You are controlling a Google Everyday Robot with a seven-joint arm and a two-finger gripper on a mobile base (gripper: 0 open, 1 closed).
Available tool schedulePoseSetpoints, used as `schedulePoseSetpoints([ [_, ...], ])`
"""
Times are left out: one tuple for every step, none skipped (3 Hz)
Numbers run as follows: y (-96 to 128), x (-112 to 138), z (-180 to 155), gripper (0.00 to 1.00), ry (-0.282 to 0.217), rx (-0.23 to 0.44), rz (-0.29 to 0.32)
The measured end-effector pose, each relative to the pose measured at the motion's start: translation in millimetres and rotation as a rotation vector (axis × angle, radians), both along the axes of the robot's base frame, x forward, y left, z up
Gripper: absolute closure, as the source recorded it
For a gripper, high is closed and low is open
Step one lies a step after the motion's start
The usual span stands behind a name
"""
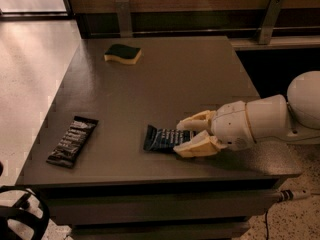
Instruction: Move rxbar blueberry near sponge
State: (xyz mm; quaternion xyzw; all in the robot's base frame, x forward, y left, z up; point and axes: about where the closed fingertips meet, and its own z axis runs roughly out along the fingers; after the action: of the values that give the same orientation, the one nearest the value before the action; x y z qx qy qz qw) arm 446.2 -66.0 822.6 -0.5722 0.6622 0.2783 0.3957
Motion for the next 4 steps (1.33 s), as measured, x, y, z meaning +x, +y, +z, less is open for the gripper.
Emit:
schedulePoseSetpoints([
  [-12,10,28,1.00,-0.022,-0.045,-0.025],
  [-27,29,60,1.00,-0.045,-0.076,-0.054],
  [-42,64,99,1.00,-0.070,-0.094,-0.102],
  [-49,106,133,1.00,-0.098,-0.092,-0.182],
])
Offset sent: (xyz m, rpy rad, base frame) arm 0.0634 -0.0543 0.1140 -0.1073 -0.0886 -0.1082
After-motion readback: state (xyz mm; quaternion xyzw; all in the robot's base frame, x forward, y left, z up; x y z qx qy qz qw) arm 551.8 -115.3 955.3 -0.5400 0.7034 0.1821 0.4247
